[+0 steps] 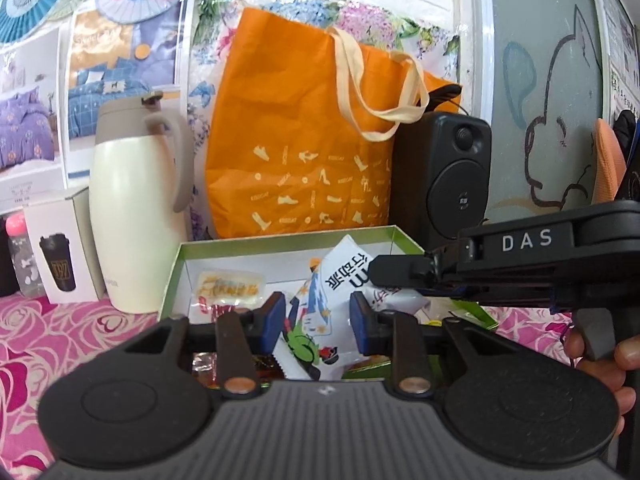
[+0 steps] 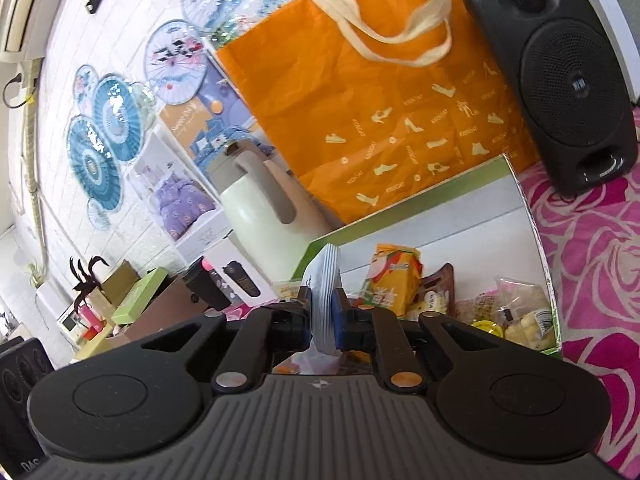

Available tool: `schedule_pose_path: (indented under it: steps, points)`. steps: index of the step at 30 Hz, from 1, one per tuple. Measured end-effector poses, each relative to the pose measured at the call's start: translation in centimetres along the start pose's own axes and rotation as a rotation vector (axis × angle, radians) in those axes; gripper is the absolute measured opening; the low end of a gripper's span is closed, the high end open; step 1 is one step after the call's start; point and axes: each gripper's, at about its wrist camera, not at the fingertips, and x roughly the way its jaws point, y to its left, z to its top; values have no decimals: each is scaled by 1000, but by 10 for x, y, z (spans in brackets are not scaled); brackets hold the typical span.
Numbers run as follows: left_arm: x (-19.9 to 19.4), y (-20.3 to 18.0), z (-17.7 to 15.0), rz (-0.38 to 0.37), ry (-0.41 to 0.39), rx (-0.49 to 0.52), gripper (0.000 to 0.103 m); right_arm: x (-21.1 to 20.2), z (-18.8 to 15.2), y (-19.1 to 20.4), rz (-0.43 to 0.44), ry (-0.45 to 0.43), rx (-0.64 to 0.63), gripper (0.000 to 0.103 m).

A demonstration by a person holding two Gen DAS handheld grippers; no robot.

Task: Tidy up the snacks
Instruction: 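Lift the white snack bag with both grippers and carry it over the green box, then open both grippers to drop the white snack bag into the box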

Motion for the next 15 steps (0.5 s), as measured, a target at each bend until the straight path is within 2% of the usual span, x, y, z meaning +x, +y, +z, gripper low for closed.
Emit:
schedule_pose_path:
  steps: [12, 13, 14, 15]
  points:
    - [36, 11, 0, 38, 60, -35, 28, 12, 17, -28, -37, -50, 48, 21]
    - [37, 11, -1, 42, 61, -35, 28, 13, 18, -28, -31, -43, 22, 24]
    - [38, 11, -2, 48, 61, -33, 28, 14, 17, -26, -44, -42, -9, 36]
    - [38, 11, -2, 54, 63, -29, 29, 15, 17, -25, -74, -56, -40, 44]
